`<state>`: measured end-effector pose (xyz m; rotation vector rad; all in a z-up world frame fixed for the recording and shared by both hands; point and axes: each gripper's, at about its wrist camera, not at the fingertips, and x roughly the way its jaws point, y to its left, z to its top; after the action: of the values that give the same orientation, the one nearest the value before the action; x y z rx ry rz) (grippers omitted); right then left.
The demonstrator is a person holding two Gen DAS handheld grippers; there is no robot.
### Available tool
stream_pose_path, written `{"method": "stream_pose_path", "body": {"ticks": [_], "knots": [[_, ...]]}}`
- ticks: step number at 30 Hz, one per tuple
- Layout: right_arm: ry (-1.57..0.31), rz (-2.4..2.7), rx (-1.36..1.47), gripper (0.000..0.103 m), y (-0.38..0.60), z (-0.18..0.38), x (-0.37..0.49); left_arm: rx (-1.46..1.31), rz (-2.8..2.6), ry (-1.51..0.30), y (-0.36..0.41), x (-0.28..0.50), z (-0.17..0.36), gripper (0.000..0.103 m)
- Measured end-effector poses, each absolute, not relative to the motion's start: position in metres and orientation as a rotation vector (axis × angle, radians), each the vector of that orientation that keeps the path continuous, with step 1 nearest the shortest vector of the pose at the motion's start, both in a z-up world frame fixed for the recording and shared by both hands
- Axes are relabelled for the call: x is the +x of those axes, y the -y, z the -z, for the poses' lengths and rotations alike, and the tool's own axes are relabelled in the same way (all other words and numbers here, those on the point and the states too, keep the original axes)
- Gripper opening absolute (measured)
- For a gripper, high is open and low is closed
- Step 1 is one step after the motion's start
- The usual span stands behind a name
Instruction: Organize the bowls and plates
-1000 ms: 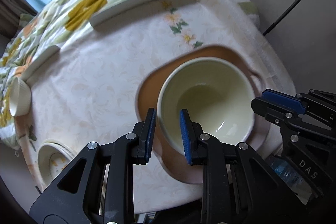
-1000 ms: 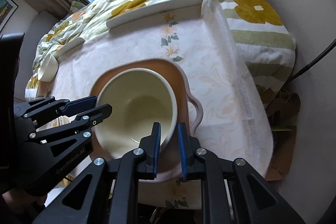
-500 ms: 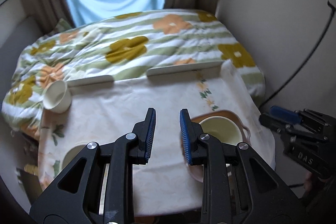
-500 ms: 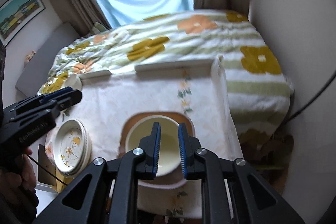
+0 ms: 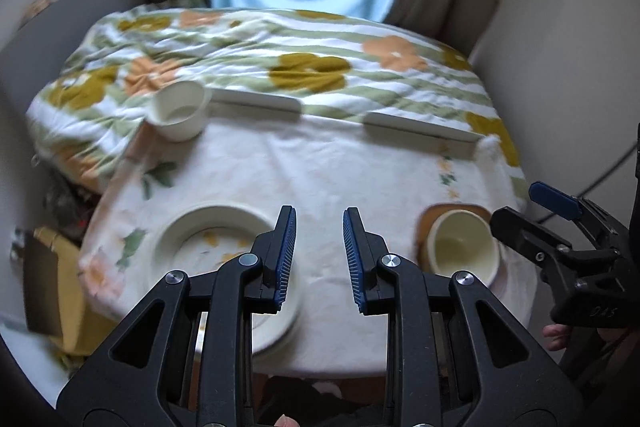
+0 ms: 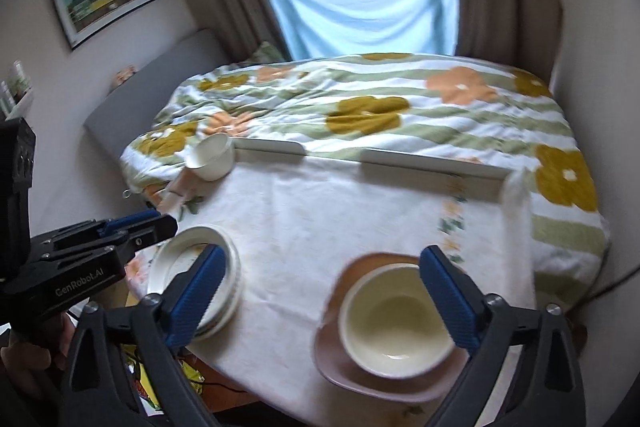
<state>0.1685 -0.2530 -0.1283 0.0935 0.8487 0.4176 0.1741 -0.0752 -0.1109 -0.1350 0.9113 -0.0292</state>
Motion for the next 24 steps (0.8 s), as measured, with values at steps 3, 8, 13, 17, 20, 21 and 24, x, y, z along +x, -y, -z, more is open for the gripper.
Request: {"method": "stream_pose_path", "body": {"ticks": [3, 8, 13, 17, 20, 21, 24], "knots": [[-0.85, -0.469, 0.08, 0.099, 0.234, 0.129, 0.175, -0.171, -0.028, -0.926, 0.049, 0.169, 0.116, 0.022], [-0.865, -0.534, 0.075, 0.099, 0.204, 0.134, 0.188, -0.219, -0.086, -0.933, 0.011, 0.172, 0.124, 0.064], [-0.87, -0.566, 0.059, 0.099, 0.172, 0.134, 0.211, -0.267, -0.161, -0.898, -0.037, 0.19, 0.122, 0.102], [-0.896, -0.582, 0.052, 0.099, 0.145, 0.133, 0.244, -0.294, -0.241, -0.897, -0.078, 0.212, 0.129, 0.102], [-0.934, -0.602, 0.051, 0.099, 0.123, 0.132, 0.27, -0.371, -0.265, -0.885, -0.112, 0.233, 0.137, 0.102], [-0.945, -0.612, 0.056, 0.099, 0.115, 0.134, 0.28, -0.404, -0.269, -0.883, -0.125, 0.242, 0.141, 0.102], [-0.955, -0.623, 0.059, 0.1, 0.087, 0.142, 0.313, -0.487, -0.298, -0.893, -0.154, 0.267, 0.157, 0.102]]}}
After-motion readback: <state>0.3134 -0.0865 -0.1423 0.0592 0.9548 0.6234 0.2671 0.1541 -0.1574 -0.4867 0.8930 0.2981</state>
